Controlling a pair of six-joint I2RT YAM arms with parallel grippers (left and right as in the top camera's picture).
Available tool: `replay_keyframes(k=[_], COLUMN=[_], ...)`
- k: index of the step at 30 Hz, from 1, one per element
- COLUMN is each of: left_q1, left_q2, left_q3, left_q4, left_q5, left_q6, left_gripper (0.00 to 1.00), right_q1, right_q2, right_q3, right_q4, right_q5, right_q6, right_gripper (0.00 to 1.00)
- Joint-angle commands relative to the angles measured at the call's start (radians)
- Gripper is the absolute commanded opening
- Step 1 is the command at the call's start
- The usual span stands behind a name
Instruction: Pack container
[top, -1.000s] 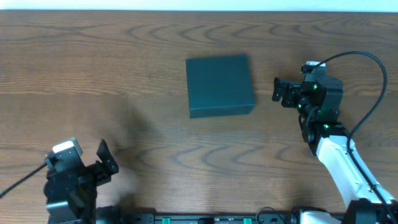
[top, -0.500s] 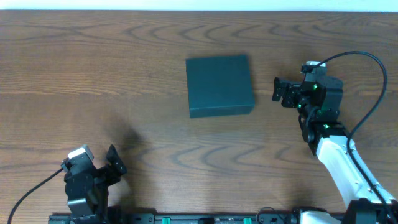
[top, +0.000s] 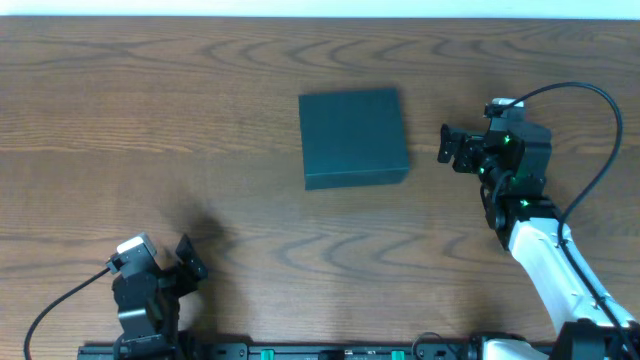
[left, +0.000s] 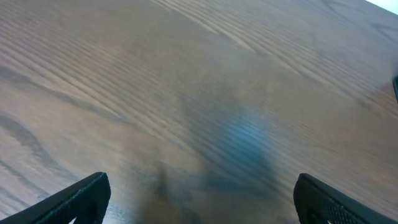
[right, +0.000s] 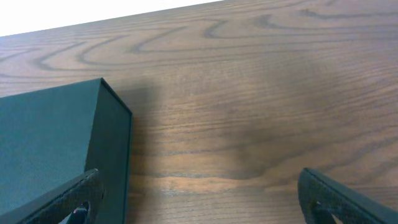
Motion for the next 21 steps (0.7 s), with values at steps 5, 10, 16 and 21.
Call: replay_keyframes(k=[5, 10, 16, 21], left_q1=[-0.035, -0.051, -0.079, -0.111], left_q2=[-0.01, -0.01, -0.011, -0.011], left_q3=[-0.023, -0.023, -0.02, -0.02], left_q4=[0.019, -0.001, -0.046, -0.046], left_q5=[0.018, 0.019, 0.016, 0.016], left_q6=[-0.03, -0.021, 0.035, 0.035], left_gripper=[0.95, 0.95, 0.95, 0.95], right_q1=[-0.008, -0.008, -0.008, -0.008], right_q2=[-0.006, -0.006, -0.006, -0.006], right_q3=[0.009, 0.009, 0.009, 0.009], right_q4=[0.0, 0.0, 0.0, 0.0], right_q5=[0.006, 0.006, 0.006, 0.006], right_q6=[-0.004, -0.004, -0.004, -0.004], right_gripper=[0.99, 0.99, 0.99, 0.99])
